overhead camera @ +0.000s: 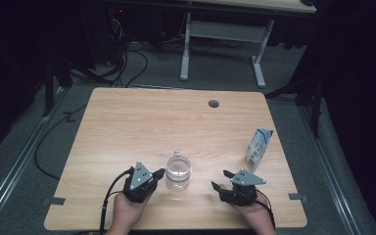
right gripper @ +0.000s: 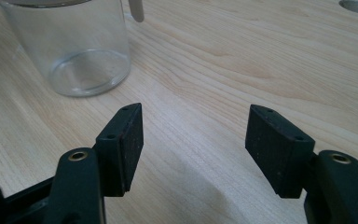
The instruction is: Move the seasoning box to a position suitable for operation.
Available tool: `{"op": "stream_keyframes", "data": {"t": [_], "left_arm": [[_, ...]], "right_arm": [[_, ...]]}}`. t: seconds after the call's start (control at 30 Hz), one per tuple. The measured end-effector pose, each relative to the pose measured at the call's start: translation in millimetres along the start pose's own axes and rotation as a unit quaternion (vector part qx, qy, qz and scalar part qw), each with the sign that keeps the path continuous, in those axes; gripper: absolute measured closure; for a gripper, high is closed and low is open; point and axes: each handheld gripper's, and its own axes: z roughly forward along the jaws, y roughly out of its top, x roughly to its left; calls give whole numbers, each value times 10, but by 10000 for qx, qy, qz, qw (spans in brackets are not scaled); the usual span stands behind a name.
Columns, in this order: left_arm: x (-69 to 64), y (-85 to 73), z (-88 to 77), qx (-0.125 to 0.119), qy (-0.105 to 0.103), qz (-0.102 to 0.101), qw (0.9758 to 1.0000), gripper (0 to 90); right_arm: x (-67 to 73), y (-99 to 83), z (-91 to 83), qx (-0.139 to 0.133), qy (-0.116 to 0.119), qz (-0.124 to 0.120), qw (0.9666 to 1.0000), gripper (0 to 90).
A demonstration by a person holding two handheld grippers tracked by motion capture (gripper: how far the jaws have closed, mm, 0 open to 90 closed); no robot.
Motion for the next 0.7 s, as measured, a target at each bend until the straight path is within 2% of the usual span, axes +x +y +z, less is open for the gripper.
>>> {"op": "stream_keyframes", "data": {"t": [0.1,0.13,0.2,0.23,0.3,0.33,0.6,0.7], "left_arm": [[-25,11,-10,-47,-62,-4,10000,900],[-51,19,-13,-70,-92,3,9999,900],[-71,18,-11,-72,-140,12,9999,900],[-71,18,-11,-72,-140,12,9999,900],[-88,18,-9,-70,-207,-7,9998,900],[-98,18,-7,-77,-230,-12,9997,900],[-178,24,6,-70,-368,24,9993,900],[-227,28,23,-70,-483,12,9988,900]], "right_arm": [[-19,6,-12,-32,-52,43,10000,355],[-40,15,-32,-38,-97,130,9999,386],[-51,21,-45,-45,-87,205,9997,372],[-58,20,-53,-83,-163,177,9997,366],[-72,20,-62,-112,-167,185,9996,393],[-73,21,-67,-141,-34,282,9995,396],[-41,30,-65,-163,-138,4,9998,367],[-46,32,-69,-139,-123,66,9998,378]]}}
